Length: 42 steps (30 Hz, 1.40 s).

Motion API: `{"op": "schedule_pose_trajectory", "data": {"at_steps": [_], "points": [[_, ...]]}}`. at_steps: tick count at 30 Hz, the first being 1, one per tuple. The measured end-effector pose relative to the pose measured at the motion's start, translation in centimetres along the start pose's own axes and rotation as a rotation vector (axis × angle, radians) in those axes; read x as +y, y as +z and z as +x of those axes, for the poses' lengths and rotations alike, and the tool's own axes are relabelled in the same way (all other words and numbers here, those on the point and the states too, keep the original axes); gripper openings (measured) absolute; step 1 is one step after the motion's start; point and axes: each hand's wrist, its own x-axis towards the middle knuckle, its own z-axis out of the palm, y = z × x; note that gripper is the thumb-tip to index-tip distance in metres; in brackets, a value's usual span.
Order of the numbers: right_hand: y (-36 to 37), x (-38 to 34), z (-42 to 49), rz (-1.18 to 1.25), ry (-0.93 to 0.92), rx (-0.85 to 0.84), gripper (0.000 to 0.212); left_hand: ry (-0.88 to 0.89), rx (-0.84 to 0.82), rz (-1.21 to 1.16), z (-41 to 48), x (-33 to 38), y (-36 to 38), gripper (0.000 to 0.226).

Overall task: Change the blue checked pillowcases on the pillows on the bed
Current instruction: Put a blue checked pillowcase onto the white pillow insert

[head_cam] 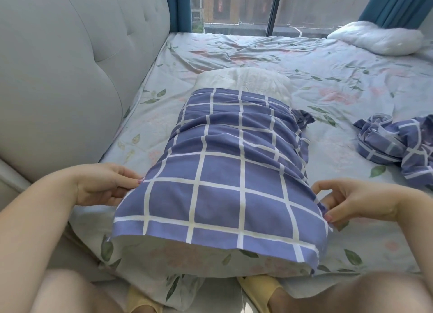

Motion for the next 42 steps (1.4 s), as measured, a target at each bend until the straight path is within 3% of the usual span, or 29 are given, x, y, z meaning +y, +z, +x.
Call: {"op": "schedule_pose_trajectory", "data": {"at_steps": [2,5,8,11,15,19,22,24,27,30,32,35,37,42], "points": [[0.2,-0.5,0.0,-0.098,0.004,0.093,0.037,0.033,0.117,0.024,0.7,0.0,0.3,0.067],[0.0,-0.7,0.3,-0.167,-0.043,0.258,0.031,0.114,0.306,0.026,1.9,0.5,1.5,0.025],[0.1,-1.2,0.3,-0.182,-0.109,0.366,0.026,0.228,0.414,0.016,2.6,1.2,2.5,0.012],[0.4,-1.2,0.5,-0.185,-0.135,0.442,0.020,0.339,0.491,-0.022,2.8,2.0,3.2,0.011],[1.1,-1.4,1.0,-0.209,-0.097,0.424,0.015,0.404,0.564,-0.071,3.0,2.3,4.0,0.010],[1.0,-1.7,1.3,-0.091,-0.198,0.604,0.012,0.572,0.686,-0.087,3.2,3.0,4.3,0.011],[1.6,-1.5,1.7,-0.279,-0.029,0.469,0.009,0.484,0.666,0.116,4.1,2.4,4.4,0.019],[1.9,-1.9,1.9,-0.358,-0.028,0.488,0.008,0.443,0.633,0.232,4.4,2.2,4.3,0.023],[2.6,-3.2,1.6,-0.293,-0.204,0.636,0.016,0.458,0.654,0.218,4.1,2.8,4.2,0.011],[3.1,-4.0,1.1,-0.066,-0.348,0.677,0.020,0.582,0.709,0.185,3.2,3.5,5.0,0.018],[3.2,-4.1,1.1,-0.084,-0.341,0.609,0.021,0.604,0.616,0.105,2.5,4.0,5.3,0.017],[3.2,-4.0,1.5,-0.169,-0.269,0.566,0.017,0.483,0.437,0.137,1.9,4.0,4.6,0.018],[3.1,-4.0,1.8,-0.169,-0.275,0.602,0.004,0.440,0.446,0.128,2.1,3.7,3.9,0.021],[3.0,-4.2,2.3,-0.235,-0.254,0.590,0.002,0.435,0.543,0.137,3.2,3.5,3.7,0.010]]}}
